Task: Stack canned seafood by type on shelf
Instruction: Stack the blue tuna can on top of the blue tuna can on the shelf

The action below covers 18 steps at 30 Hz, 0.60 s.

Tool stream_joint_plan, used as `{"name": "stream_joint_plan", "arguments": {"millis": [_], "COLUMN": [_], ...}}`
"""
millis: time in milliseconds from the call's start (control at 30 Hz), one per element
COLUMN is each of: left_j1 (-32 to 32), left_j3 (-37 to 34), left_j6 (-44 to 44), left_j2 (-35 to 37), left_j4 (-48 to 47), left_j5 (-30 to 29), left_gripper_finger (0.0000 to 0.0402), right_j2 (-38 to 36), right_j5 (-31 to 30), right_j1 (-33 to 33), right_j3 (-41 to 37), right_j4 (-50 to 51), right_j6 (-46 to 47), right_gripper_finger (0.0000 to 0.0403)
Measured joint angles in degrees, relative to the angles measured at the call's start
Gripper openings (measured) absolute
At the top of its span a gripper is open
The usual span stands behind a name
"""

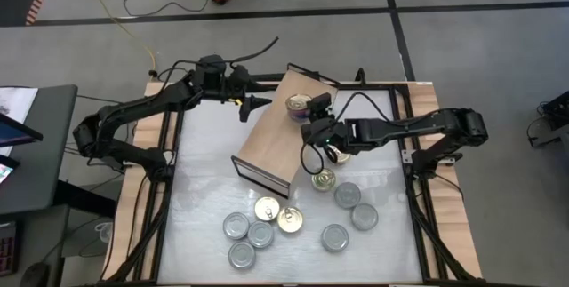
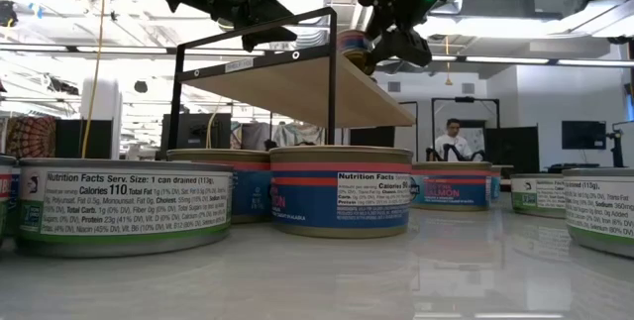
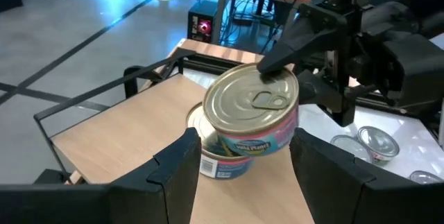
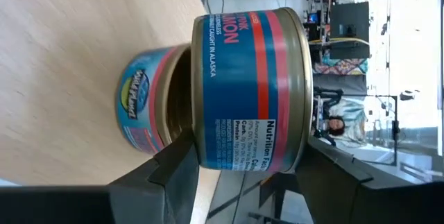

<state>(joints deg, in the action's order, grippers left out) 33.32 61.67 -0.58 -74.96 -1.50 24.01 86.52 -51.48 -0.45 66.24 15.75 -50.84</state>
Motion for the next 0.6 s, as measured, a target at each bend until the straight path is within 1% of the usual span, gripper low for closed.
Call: {"name": "stream_joint_plan", "arguments": {"millis": [100,400,533,600], "left_j1": [0.0,0.0,0.0,0.0], "left_j3": [0.0,0.0,0.0,0.0], "left_j6": [0.5,0.0,0.2,0.4], "left_j2": [0.0,0.0,0.0,0.0], "left_j4": [-0.1,-0.1,-0.1,-0.1], "left_j5": [0.7,1.1,1.3,1.3], "left_gripper_finger": [0.021,0.021,0.021,0.021], "right_j2": [0.0,0.0,0.0,0.0], "right_j5": [0.3,0.8,0.8,2.1], "right_j1": [-0.1,-0.1,-0.5,-1.3], "right_j3": [0.0,0.0,0.0,0.3], "right_j4": [0.2,3.9,3.6,3.6], "right_j6": [1.0,4.3,3.9,3.5], "right_gripper_finger": [0.0249,0.0315,0.0329,0.033]}}
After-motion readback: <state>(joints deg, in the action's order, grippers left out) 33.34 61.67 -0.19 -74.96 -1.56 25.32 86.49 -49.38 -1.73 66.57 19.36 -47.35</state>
